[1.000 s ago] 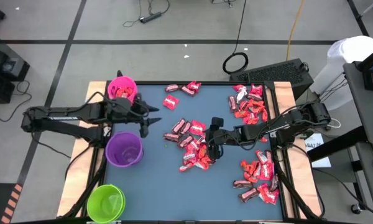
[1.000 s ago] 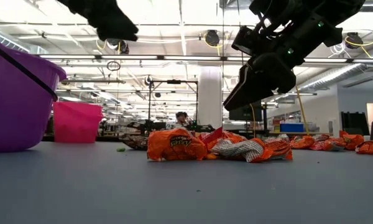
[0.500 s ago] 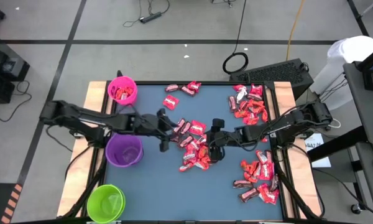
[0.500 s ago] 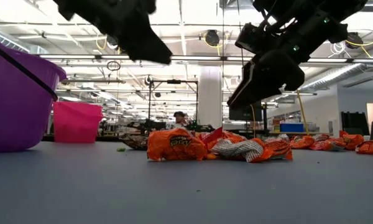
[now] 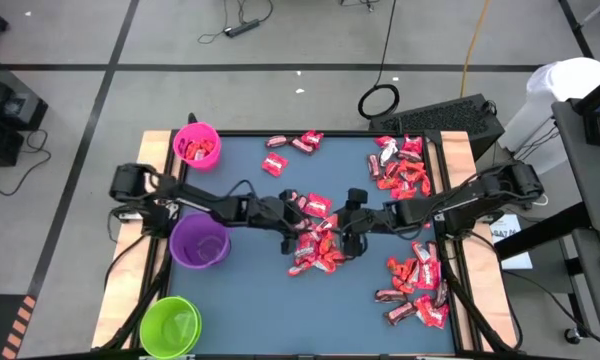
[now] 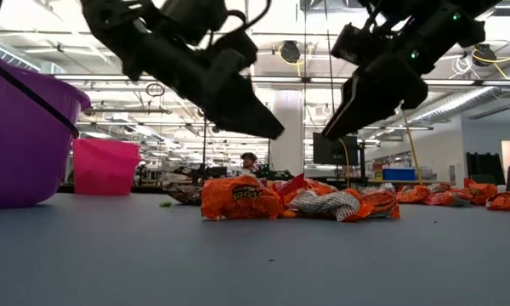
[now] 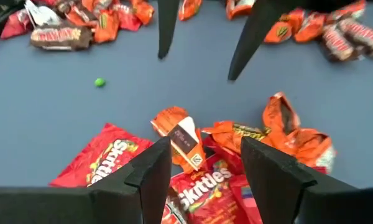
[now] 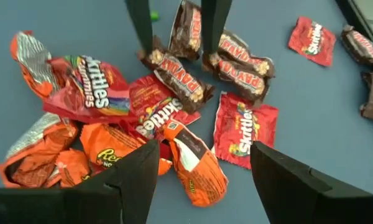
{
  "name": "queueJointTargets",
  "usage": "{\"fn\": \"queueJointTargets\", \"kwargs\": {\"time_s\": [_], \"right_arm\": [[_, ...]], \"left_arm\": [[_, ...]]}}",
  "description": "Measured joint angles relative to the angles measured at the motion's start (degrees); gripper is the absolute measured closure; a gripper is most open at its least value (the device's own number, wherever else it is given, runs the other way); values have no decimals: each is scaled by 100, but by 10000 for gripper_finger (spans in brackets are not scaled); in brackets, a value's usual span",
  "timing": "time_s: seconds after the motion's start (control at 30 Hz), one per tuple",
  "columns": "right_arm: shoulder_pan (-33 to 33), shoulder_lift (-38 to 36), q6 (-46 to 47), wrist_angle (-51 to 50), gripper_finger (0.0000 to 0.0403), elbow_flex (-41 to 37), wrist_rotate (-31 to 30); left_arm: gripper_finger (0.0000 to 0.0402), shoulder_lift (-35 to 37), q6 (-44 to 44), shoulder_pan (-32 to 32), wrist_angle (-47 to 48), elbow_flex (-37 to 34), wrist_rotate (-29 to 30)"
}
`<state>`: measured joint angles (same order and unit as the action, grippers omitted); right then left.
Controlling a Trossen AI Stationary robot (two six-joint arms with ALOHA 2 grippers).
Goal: Organize candy in baskets
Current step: Put the orange chocolate into the pink bucket
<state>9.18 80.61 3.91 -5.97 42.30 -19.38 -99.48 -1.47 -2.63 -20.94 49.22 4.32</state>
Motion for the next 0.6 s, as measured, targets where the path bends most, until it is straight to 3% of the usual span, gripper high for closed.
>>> {"fn": "queueJointTargets", "kwargs": {"time_s": [0.6], "right_arm": [[6,-255,49,-175,163,2,-2]], "left_arm": [[202,-1573,376,174,84,1052,-346]]}}
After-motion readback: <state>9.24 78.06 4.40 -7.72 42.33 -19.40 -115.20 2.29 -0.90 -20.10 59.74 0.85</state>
